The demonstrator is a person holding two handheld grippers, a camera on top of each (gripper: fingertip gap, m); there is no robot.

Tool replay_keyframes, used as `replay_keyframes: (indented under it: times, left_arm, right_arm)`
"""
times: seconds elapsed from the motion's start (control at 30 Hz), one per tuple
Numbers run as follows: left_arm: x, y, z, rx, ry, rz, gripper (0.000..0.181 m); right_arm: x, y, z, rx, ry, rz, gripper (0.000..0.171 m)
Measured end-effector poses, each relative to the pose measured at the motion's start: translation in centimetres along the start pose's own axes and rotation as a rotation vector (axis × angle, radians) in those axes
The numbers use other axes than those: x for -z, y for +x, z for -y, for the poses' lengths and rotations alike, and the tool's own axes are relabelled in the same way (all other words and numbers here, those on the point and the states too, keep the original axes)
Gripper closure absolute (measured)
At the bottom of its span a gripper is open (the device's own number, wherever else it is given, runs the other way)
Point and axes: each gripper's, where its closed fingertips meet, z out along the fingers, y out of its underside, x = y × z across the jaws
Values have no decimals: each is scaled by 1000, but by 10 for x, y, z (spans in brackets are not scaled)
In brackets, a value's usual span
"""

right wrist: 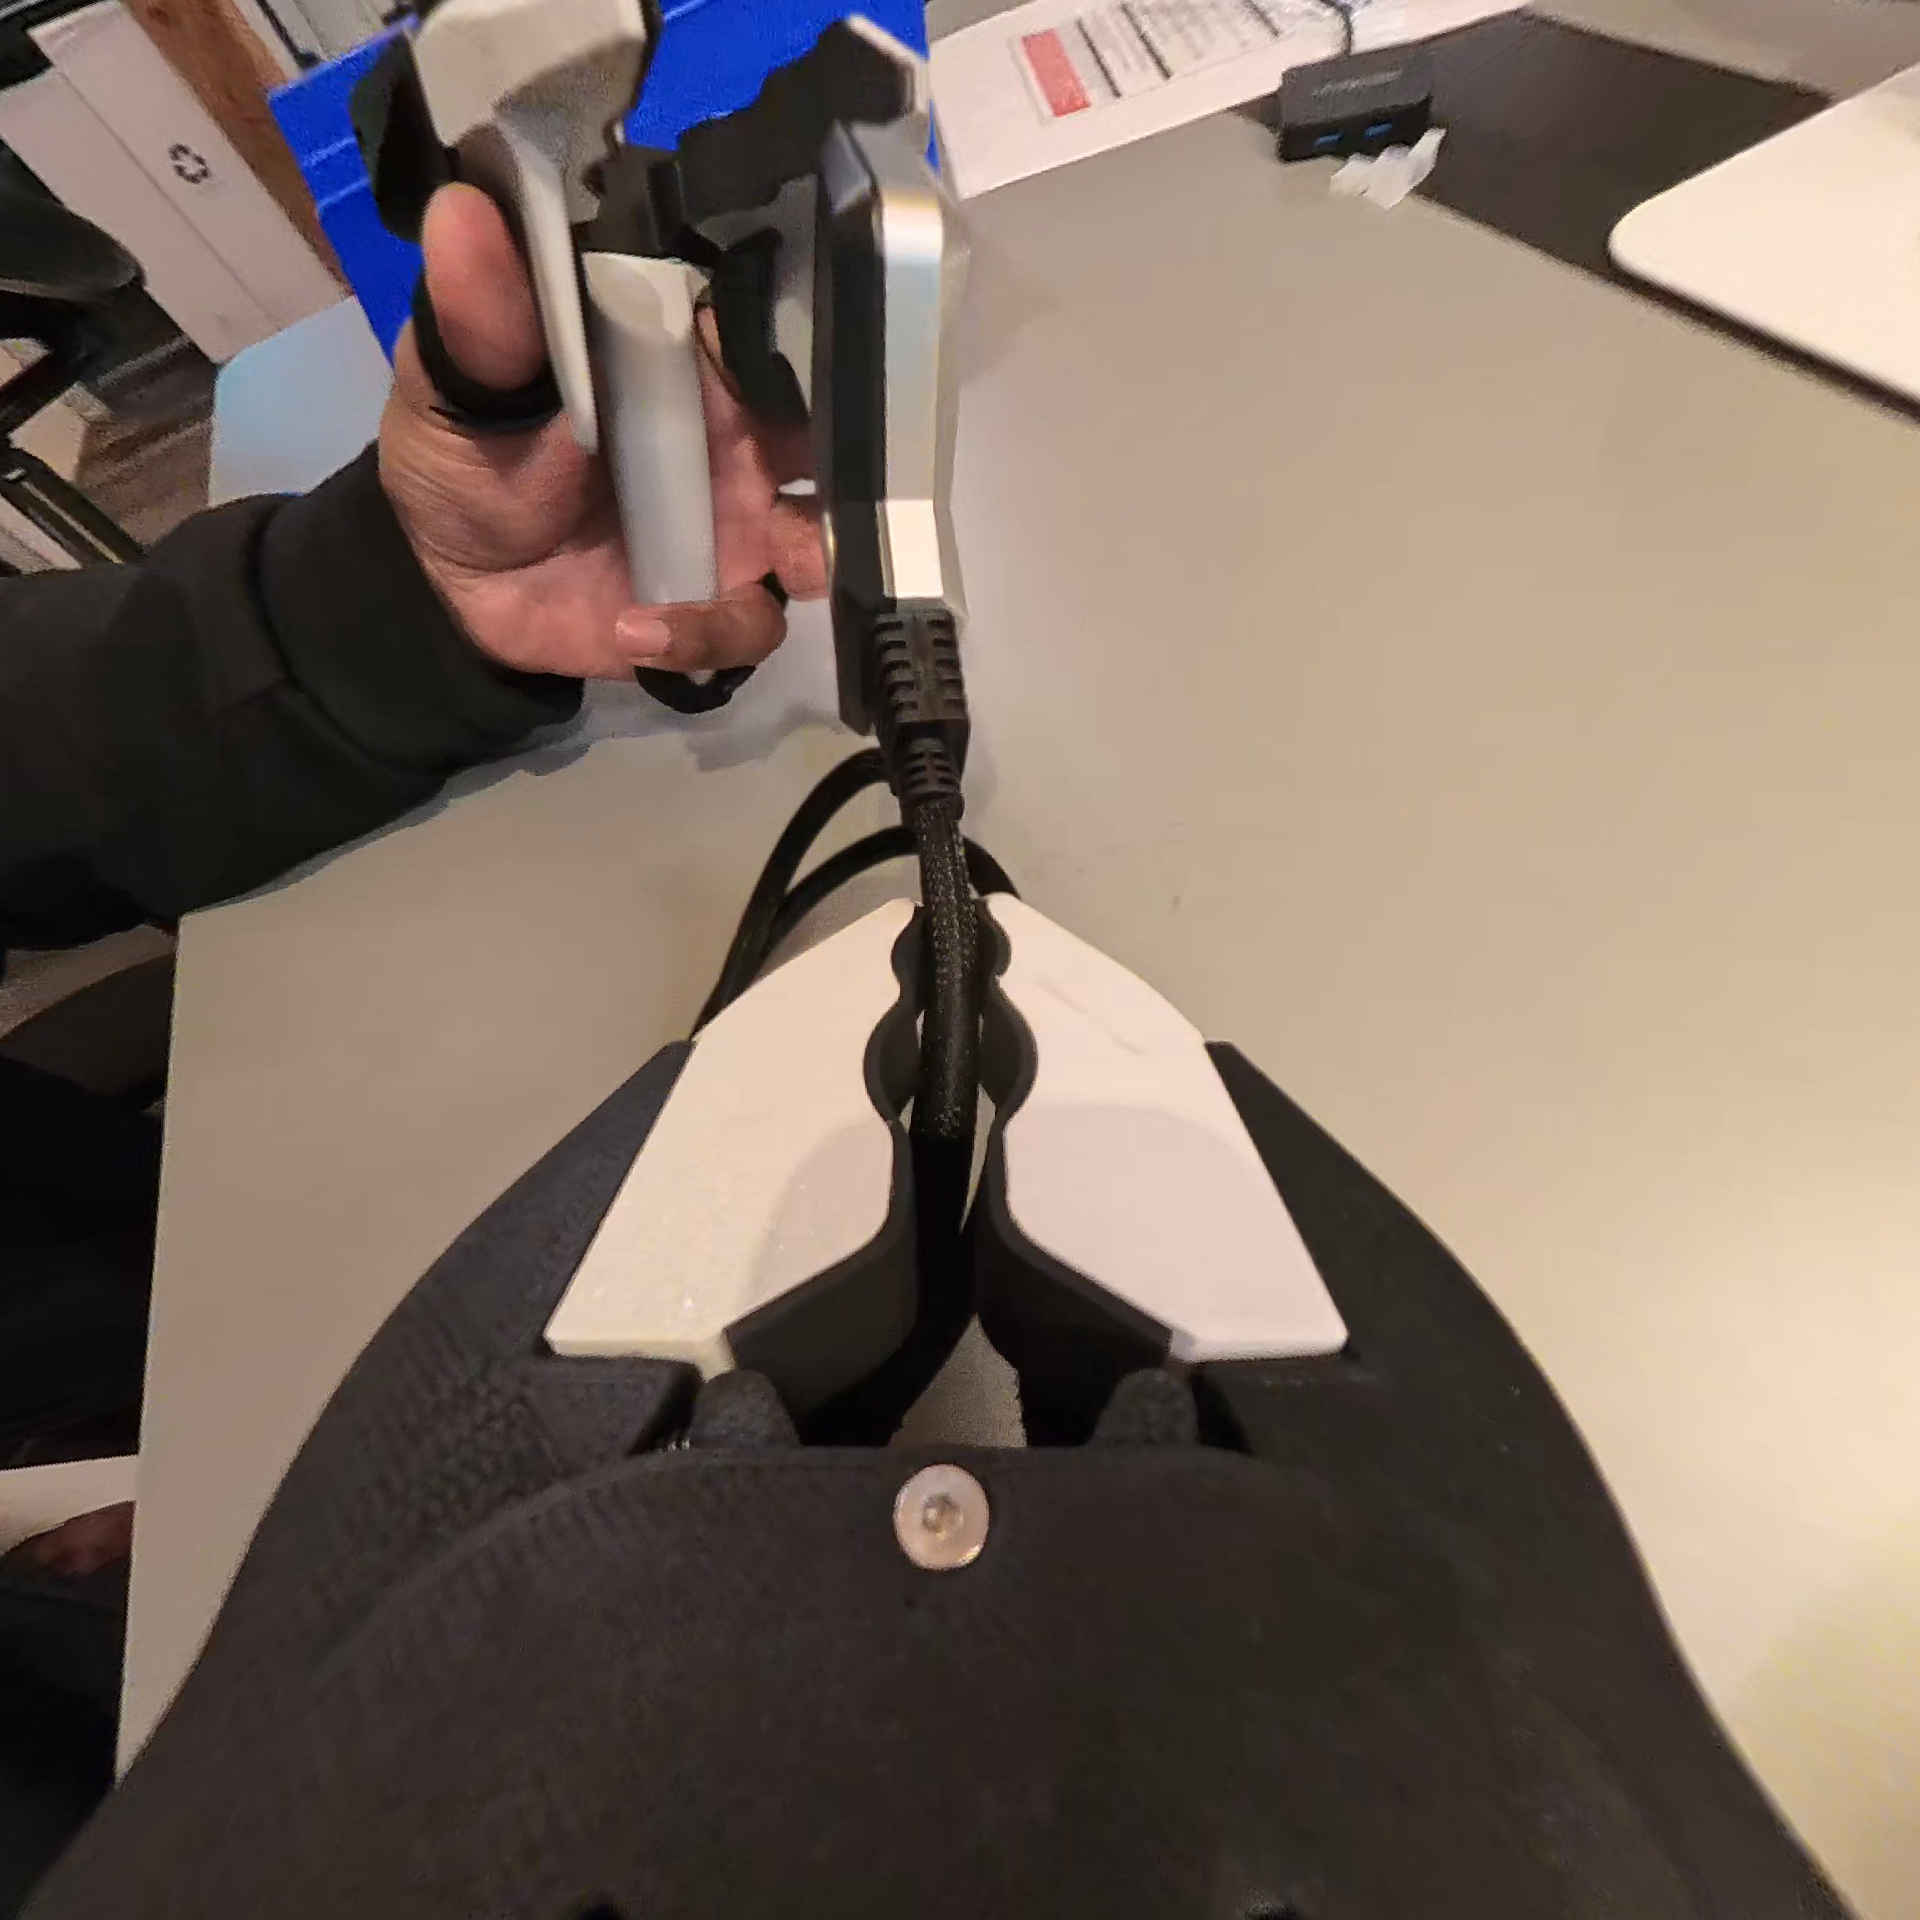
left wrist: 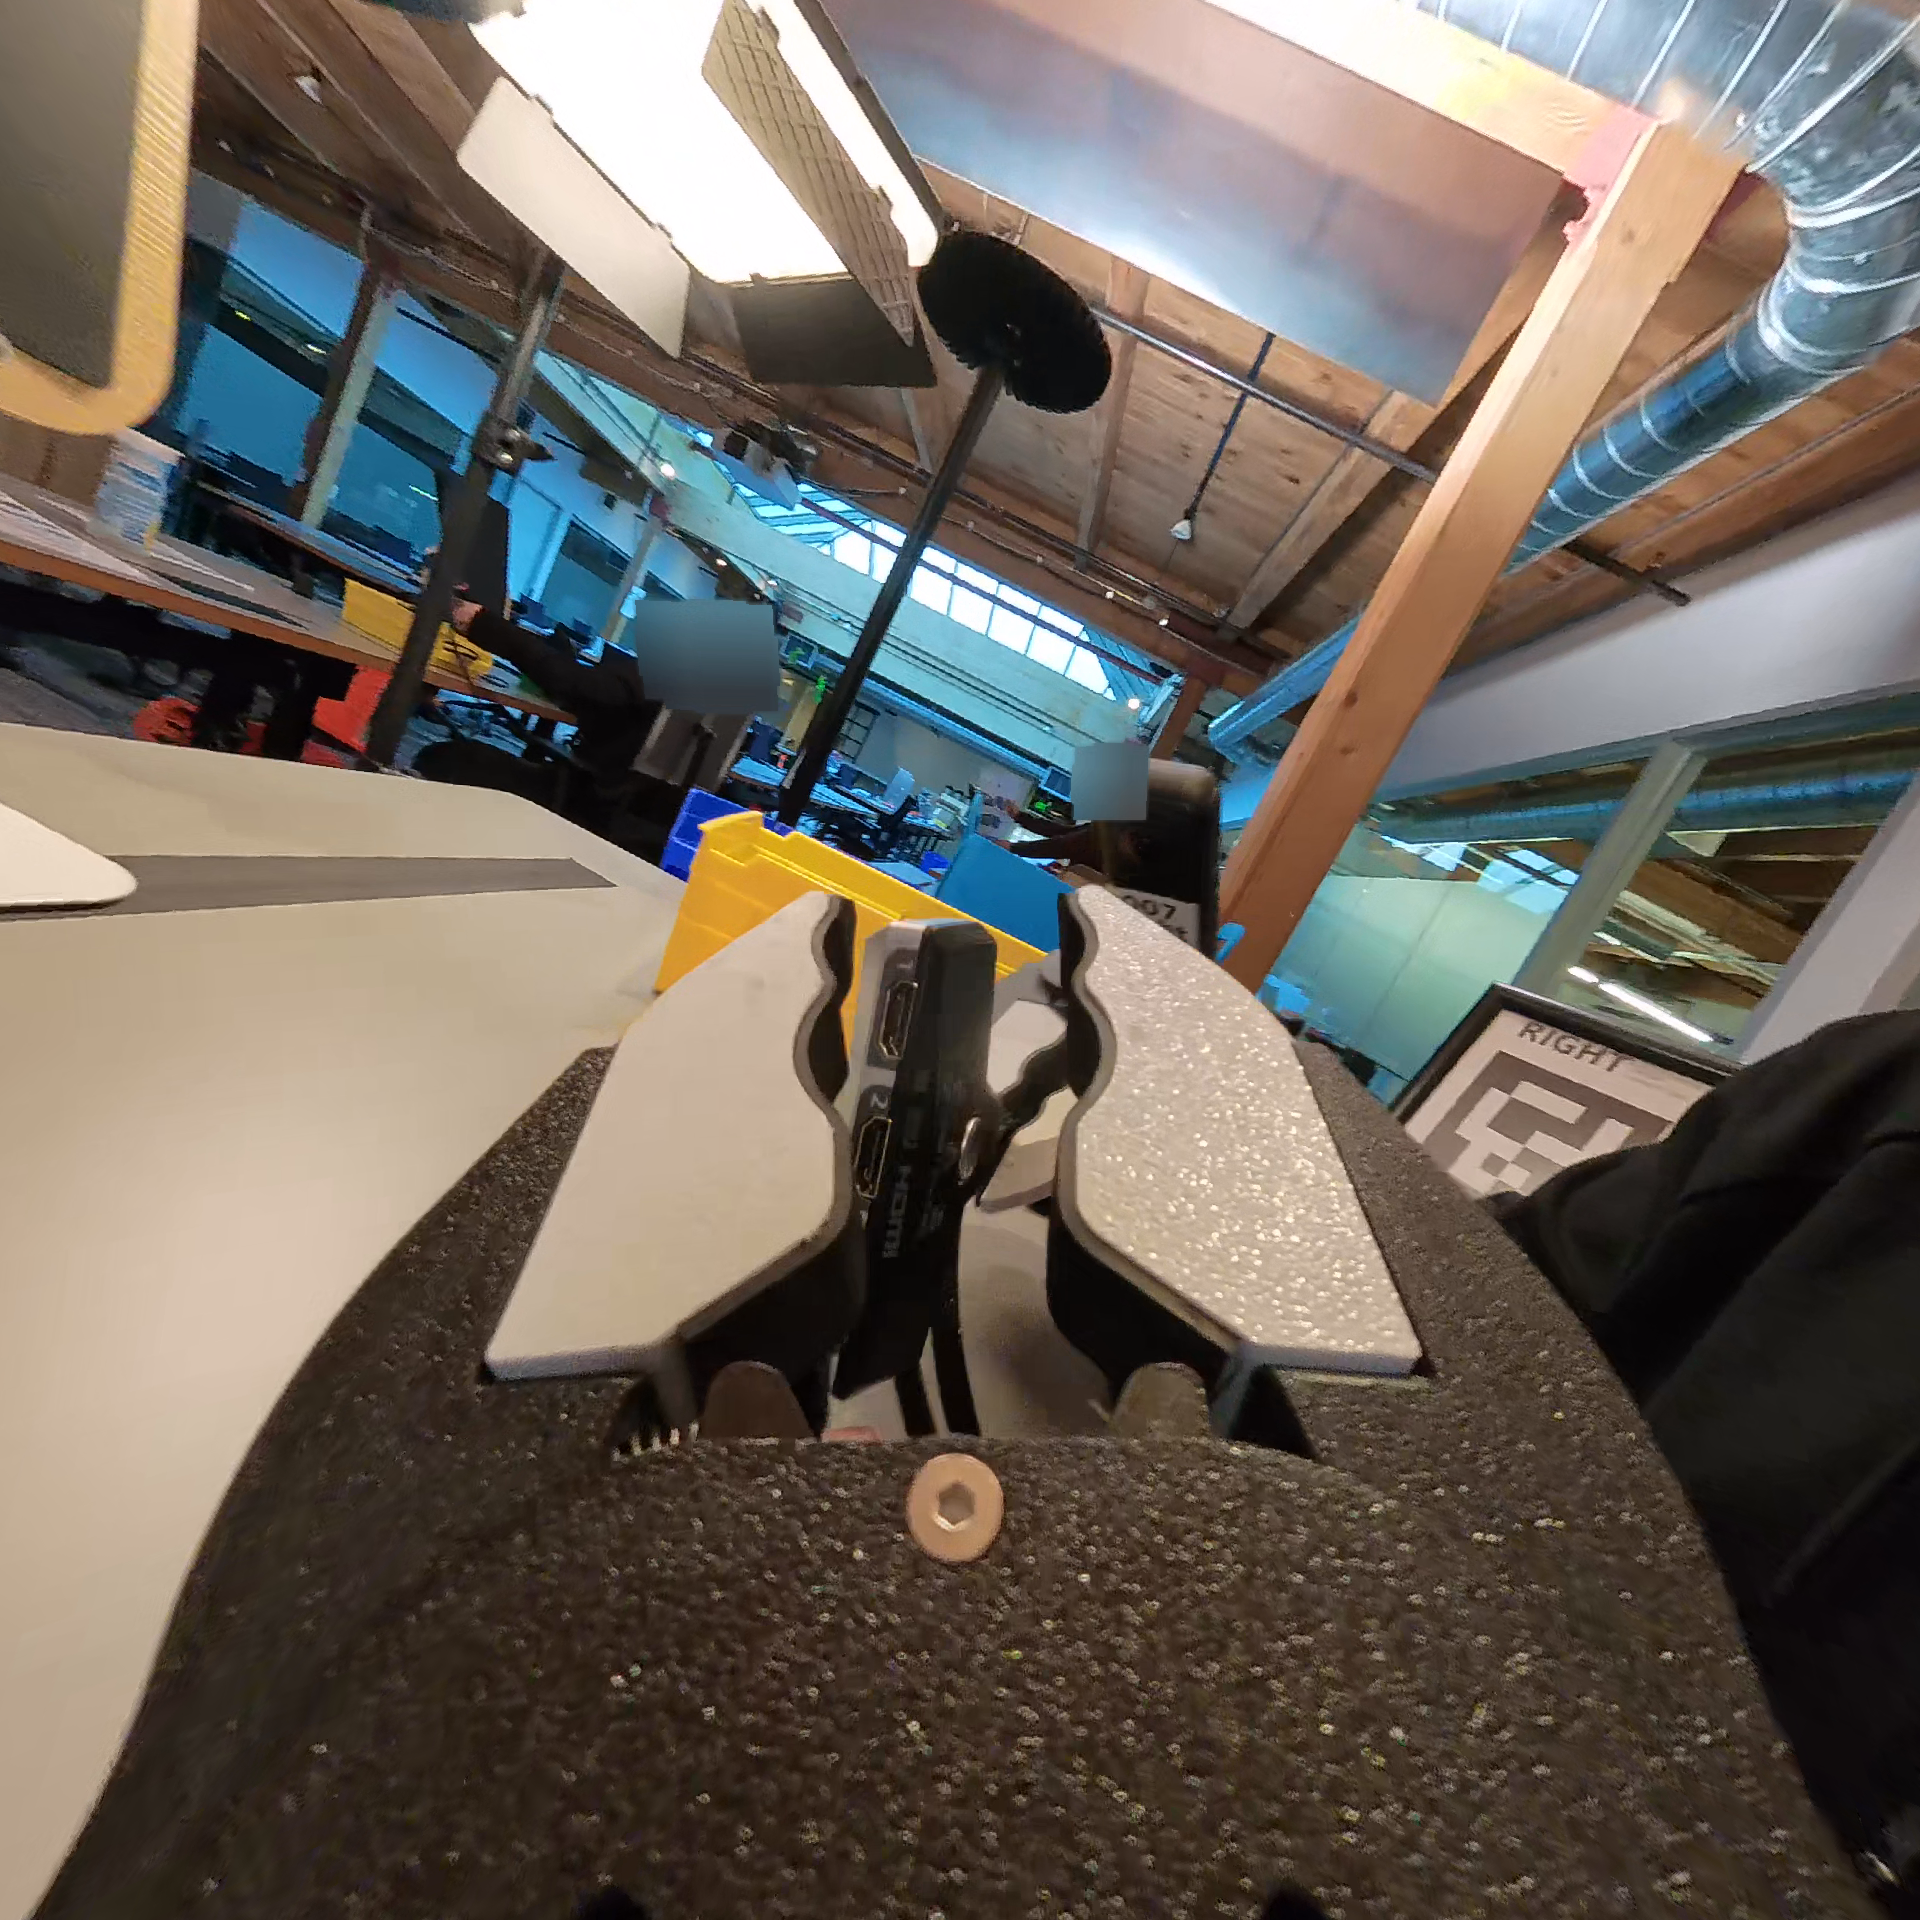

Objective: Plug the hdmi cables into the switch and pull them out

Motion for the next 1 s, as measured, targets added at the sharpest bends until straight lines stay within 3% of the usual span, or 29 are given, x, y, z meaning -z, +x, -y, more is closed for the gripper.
replay_keyframes:
  times: [0.27, 0.43, 0.6, 0.73, 1.0]
  left_arm:
    - [4, -13, 1, 13, -10, 86, 143]
    - [1, -13, -4, 34, -33, 89, 143]
    - [-2, -10, -9, 32, -59, 84, 143]
    - [-4, -11, -13, 23, -78, 91, 143]
    - [-3, -19, -24, 0, -127, 123, 144]
  right_arm:
    - [49, 14, 35, 104, 30, -145, 164]
    - [130, 43, 85, 244, 50, -332, 165]
    - [218, 111, 122, 411, -33, -589, 164]
    - [257, 168, 116, 631, -163, -655, 164]
    - [246, 237, 37, 676, -334, -486, 164]
